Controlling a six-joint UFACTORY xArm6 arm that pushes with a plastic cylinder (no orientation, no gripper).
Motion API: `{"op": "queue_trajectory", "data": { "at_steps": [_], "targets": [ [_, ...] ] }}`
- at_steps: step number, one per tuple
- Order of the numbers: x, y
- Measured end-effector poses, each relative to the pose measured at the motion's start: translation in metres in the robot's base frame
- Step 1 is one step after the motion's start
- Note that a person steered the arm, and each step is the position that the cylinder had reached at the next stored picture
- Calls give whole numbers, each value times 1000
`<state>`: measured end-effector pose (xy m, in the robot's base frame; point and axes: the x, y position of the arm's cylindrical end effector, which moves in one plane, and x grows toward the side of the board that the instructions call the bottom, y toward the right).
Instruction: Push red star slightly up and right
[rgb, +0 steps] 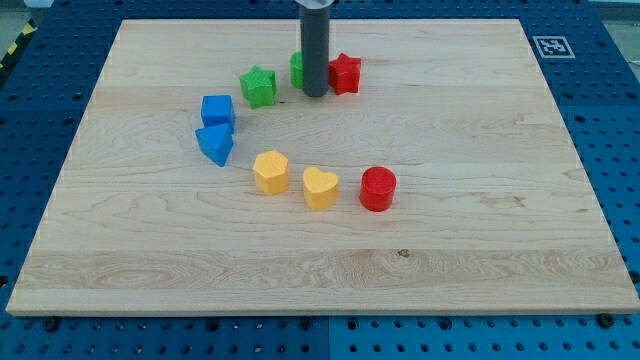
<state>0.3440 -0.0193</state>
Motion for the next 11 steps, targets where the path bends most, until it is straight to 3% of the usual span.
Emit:
{"op": "queue_trajectory", "data": {
  "at_steps": [3, 4, 6, 8, 11],
  "targets": [
    [3, -71],
    [3, -58],
    [-3, 41],
    [-20, 51],
    [-43, 9]
  ]
}}
